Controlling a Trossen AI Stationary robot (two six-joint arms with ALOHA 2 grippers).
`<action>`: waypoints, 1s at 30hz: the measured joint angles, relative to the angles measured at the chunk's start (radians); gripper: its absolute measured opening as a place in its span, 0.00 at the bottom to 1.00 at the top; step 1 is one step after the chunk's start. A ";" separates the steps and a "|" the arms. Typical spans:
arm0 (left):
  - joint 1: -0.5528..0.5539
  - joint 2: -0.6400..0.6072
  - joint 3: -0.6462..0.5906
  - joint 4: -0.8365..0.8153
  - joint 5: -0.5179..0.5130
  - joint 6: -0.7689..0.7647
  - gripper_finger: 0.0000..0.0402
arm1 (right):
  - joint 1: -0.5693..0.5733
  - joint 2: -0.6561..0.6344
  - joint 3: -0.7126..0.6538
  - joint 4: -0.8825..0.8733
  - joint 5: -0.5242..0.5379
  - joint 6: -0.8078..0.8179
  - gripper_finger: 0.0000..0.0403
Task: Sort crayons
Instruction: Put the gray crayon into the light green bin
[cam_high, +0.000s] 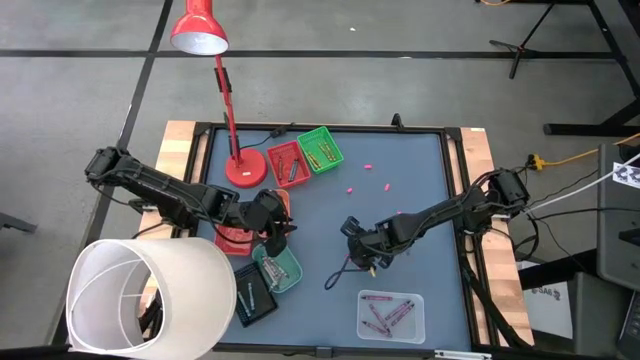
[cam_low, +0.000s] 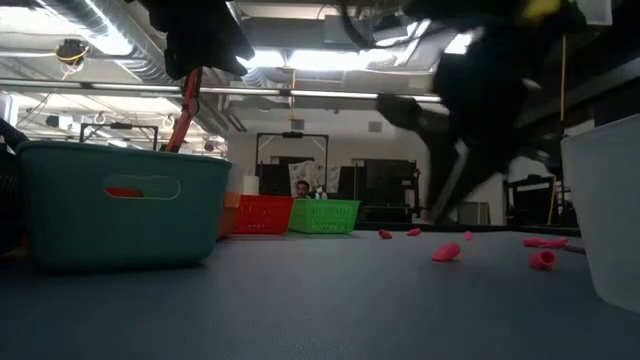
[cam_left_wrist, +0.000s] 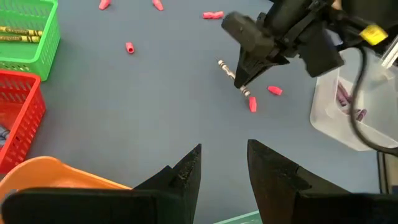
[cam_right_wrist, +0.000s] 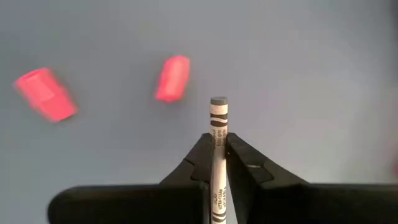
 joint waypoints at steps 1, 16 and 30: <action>0.000 0.000 0.000 0.000 0.000 0.011 0.28 | 0.000 0.000 0.018 0.001 0.017 0.000 0.07; -0.027 0.000 0.000 -0.003 0.005 0.508 0.28 | 0.001 -0.002 0.231 0.202 0.089 0.102 0.07; -0.039 0.000 0.000 0.031 0.005 0.597 0.28 | 0.002 -0.004 0.233 0.562 0.062 0.238 0.07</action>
